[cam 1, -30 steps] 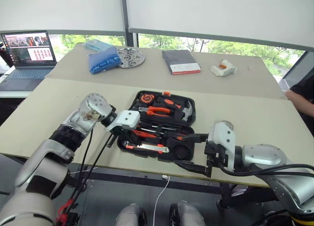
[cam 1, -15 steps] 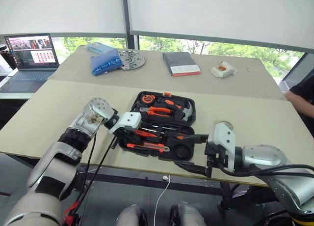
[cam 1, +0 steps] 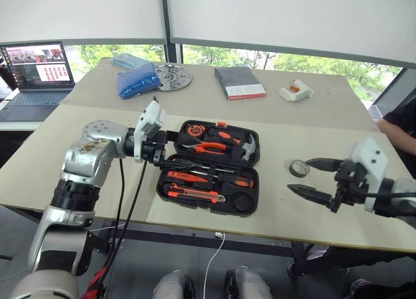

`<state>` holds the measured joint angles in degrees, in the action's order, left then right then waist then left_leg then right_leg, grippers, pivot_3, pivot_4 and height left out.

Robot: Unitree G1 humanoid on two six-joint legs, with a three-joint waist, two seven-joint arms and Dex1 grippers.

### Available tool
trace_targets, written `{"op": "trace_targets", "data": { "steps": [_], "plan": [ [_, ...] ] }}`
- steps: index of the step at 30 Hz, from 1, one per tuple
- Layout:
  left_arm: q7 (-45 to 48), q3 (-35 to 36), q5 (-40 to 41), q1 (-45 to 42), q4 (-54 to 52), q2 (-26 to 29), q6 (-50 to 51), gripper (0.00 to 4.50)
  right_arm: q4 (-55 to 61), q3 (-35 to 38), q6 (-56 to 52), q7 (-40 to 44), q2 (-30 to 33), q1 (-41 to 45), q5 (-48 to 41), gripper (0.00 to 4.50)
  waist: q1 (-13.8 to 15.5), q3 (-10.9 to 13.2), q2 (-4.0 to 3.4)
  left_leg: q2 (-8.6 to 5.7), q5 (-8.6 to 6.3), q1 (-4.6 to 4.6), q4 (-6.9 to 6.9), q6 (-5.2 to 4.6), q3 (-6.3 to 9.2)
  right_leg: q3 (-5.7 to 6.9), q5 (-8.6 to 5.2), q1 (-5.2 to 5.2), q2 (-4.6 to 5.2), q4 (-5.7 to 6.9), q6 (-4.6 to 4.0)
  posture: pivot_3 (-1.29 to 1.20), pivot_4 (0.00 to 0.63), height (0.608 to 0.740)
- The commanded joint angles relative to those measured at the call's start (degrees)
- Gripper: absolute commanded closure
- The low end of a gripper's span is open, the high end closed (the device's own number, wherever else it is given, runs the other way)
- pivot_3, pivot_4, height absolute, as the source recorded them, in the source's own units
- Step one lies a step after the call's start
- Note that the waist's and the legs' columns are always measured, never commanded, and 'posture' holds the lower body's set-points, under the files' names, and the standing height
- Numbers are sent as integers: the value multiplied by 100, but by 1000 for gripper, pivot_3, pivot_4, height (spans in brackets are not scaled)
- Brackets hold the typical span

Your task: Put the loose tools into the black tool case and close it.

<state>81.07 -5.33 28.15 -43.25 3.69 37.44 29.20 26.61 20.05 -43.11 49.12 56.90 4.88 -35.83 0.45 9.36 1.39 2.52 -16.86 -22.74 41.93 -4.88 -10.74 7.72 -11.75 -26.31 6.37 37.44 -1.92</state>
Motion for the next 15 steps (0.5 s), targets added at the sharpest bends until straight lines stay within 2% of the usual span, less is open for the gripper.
{"op": "trace_targets", "data": {
  "steps": [1, 6, 10, 15],
  "plan": [
    [-215, 158, 191, 127, -536, 43, 183, 107, -884, -668, 416, 131, 24, 587, 542, 0, -20, 0, -2, 0, -1, 3, -11, 1, 0, -1, 4, 0, 2, -8, 6, 0, 150, 718],
    [-410, 121, 93, 341, -919, 171, 147, 107, -2597, -1882, 816, -23, -420, 1824, 1555, 0, -88, 1, -3, 0, 6, 1, -15, 7, 0, -5, 11, -3, 0, -9, 4, 0, 150, 718],
    [-549, 109, 21, 490, -1063, 244, 70, 107, -3803, -2387, 1171, -25, -814, 2547, 2133, 0, -119, 3, -8, 1, 13, -4, -16, 17, -4, -5, 6, -6, -8, -11, -7, 0, 150, 718],
    [-706, 163, 54, 547, -1140, 280, 106, 0, -4946, -2630, 1559, -22, -1016, 3056, 2651, 1462, -98, 6, -13, 0, 13, -15, -18, 17, -9, 6, 6, -7, -16, -27, -6, 0, 150, 718]
  ]
}}
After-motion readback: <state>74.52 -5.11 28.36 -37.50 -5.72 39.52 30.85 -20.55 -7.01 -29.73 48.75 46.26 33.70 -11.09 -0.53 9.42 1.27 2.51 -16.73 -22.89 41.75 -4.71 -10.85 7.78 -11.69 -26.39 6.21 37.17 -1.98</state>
